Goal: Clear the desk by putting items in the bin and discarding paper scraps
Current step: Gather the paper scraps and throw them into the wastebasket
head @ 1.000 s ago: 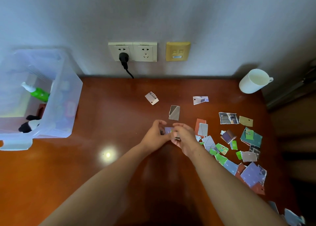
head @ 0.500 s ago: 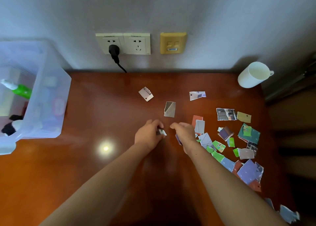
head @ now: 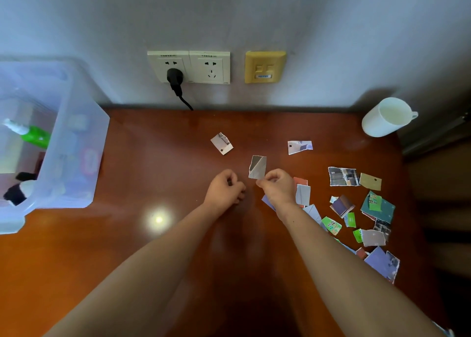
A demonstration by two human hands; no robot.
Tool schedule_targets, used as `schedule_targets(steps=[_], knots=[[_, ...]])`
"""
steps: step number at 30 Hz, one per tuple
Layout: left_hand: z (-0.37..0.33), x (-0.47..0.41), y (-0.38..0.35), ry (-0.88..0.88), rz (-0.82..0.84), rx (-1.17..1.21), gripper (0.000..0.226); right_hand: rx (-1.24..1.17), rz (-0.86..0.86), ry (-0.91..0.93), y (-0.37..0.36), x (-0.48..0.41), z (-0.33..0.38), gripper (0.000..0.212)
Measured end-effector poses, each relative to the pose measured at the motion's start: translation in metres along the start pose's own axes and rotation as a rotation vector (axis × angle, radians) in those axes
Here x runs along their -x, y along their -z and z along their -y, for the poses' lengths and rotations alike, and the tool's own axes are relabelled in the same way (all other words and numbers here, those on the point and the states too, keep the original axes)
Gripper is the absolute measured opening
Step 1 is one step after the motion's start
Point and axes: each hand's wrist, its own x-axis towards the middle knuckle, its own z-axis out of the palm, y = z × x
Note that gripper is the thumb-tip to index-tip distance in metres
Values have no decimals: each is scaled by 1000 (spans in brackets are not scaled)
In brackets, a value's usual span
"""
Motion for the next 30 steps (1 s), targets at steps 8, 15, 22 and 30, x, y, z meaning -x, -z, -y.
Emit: schedule_targets(steps=[8,15,22,30], knots=[[-22,-36,10,54,-136,85,9,559,119,199,-5,-28,28,58],[-25,-51,16,52,-193,-176,27,862,155,182,-8,-40,45,66],[-37,-61,21,-59,-308,-364,54,933,100,250,-9,-44,52,32],[-39,-78,35,10,-327,-484,58,110,153,14,-25,-51,38,8]])
